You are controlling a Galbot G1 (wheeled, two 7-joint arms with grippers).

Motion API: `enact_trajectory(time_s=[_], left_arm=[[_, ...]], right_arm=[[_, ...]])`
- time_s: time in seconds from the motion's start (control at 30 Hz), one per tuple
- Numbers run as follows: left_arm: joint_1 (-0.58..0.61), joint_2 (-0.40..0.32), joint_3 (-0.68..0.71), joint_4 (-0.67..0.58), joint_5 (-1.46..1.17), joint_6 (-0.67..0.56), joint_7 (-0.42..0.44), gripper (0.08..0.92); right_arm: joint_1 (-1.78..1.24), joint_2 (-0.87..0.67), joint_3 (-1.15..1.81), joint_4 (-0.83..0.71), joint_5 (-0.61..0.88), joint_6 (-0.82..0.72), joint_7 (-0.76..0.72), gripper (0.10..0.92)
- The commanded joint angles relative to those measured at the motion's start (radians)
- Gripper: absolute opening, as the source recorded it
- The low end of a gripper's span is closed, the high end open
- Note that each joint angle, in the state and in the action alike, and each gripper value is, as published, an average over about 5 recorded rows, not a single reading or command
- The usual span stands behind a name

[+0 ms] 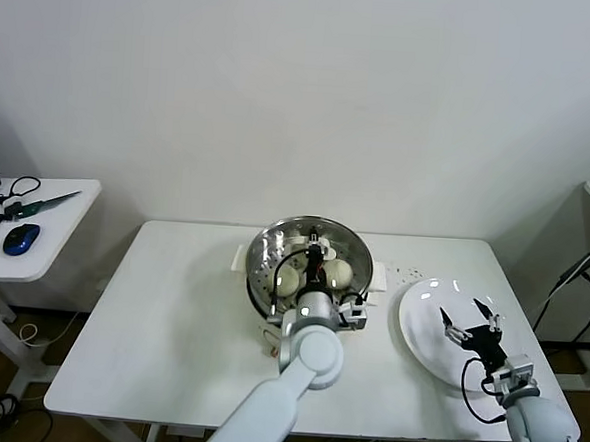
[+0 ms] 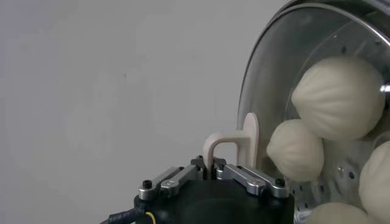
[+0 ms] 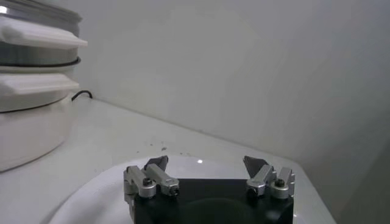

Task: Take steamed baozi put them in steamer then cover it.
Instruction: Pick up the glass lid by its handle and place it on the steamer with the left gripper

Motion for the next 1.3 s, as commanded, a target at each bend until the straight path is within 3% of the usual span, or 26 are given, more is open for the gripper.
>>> enact_trajectory(time_s=[0.03,0.5,0.77,1.3], left_arm=[[0.002,-0.017,-0.002,0.011,-0.006,0.049,-0.007,0.150],[0.001,-0.015,0.000,0.014,-0.013,0.049,-0.008,0.150],[-0.001,0.011,0.016,-0.038,-0.004,0.049,0.054,0.171],[0.062,0.141,0.010,-0.207,-0.031,0.049,0.095,0.614]], right_arm=[[-0.001,0.001,0.002,-0.005,-0.006,0.003,-0.003,0.823],[0.006,0.007,0.000,-0.015,-0.013,0.008,-0.012,0.823],[0.007,0.006,0.003,-0.014,-0.013,0.006,-0.013,0.823],[0.019,0.010,0.004,-0.019,-0.012,-0.009,-0.015,0.823]])
